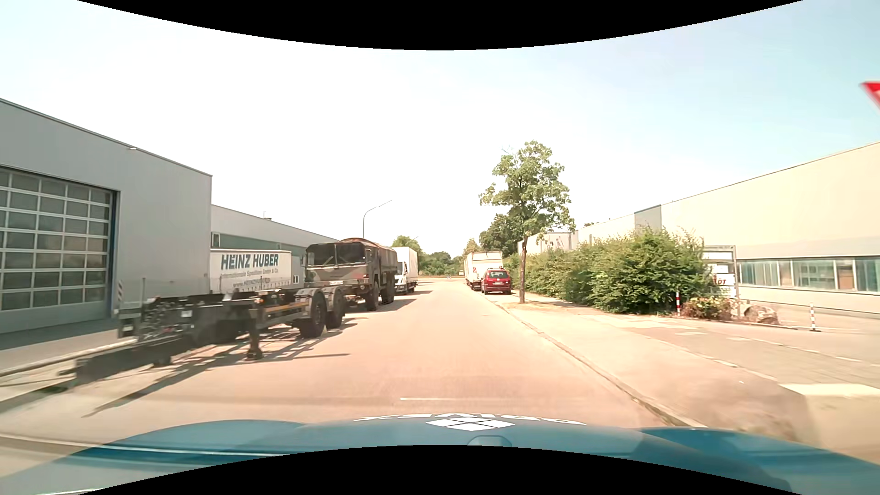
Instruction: Follow the waypoints while adhering to traffic rules and regulations
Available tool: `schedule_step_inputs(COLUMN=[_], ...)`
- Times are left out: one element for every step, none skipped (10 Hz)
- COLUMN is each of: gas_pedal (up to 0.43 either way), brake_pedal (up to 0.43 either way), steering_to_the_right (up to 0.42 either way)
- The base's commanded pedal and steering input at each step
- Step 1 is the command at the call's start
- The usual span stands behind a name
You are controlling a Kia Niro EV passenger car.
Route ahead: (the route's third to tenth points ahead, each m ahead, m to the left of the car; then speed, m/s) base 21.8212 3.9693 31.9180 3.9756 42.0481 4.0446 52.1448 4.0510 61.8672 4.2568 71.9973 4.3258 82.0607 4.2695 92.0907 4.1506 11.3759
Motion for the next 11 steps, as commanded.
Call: schedule_step_inputs(gas_pedal=[0.0, 0.0, 0.0, 0.0, 0.0, 0.0, 0.0, 0.0, 0.0, 0.0, 0.0], brake_pedal=[0.0, 0.0, 0.0, 0.0, 0.0, 0.0, 0.0, 0.0, 0.0, 0.0, 0.0], steering_to_the_right=[0.0, 0.0, 0.0, 0.0, 0.001, 0.0, 0.0, 0.0, 0.0, 0.0, 0.0])
